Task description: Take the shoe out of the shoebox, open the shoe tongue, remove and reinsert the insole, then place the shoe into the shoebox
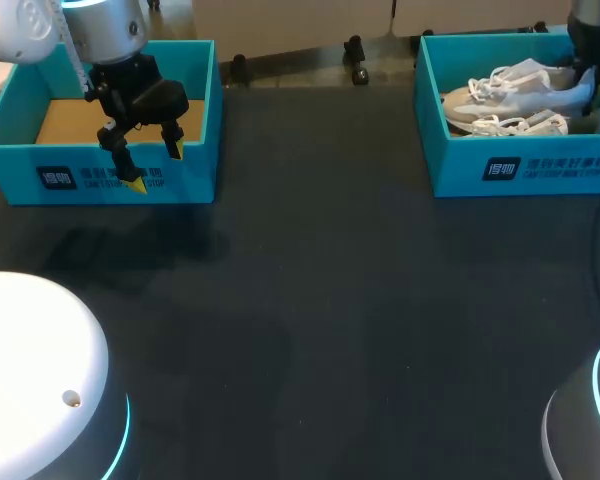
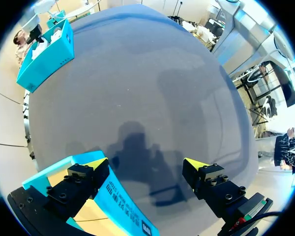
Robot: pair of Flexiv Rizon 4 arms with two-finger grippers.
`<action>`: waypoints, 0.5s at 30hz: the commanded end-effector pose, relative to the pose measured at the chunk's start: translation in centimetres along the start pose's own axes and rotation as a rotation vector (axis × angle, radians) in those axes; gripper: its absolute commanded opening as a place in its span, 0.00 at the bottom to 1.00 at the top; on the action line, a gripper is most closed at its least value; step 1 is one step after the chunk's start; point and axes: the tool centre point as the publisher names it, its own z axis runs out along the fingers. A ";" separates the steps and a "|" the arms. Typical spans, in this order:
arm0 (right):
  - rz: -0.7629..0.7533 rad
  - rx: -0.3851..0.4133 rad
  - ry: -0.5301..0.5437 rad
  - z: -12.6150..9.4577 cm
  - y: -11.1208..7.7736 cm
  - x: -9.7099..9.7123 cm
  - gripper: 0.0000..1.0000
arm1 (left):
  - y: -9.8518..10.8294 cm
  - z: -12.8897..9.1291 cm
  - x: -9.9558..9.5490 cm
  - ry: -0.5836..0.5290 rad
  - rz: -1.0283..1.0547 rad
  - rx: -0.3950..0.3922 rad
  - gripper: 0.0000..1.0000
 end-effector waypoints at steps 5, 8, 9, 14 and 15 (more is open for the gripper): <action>-0.009 0.007 0.007 0.1 1.1 0.1 0.00 | 0.0 0.0 0.0 0.001 0.000 -0.002 1.00; -0.008 0.008 0.007 0.1 1.2 0.1 0.00 | 0.0 0.0 0.0 0.001 0.000 -0.002 1.00; -0.006 0.009 0.008 0.1 1.2 0.1 0.00 | 0.0 0.0 0.0 0.001 0.000 -0.002 1.00; 0.000 0.011 0.028 0.2 1.2 0.0 0.00 | 0.0 0.0 0.0 0.001 0.000 -0.002 1.00; 0.000 0.003 0.035 0.3 1.2 0.0 0.00 | 0.0 0.0 0.0 0.001 0.000 -0.002 1.00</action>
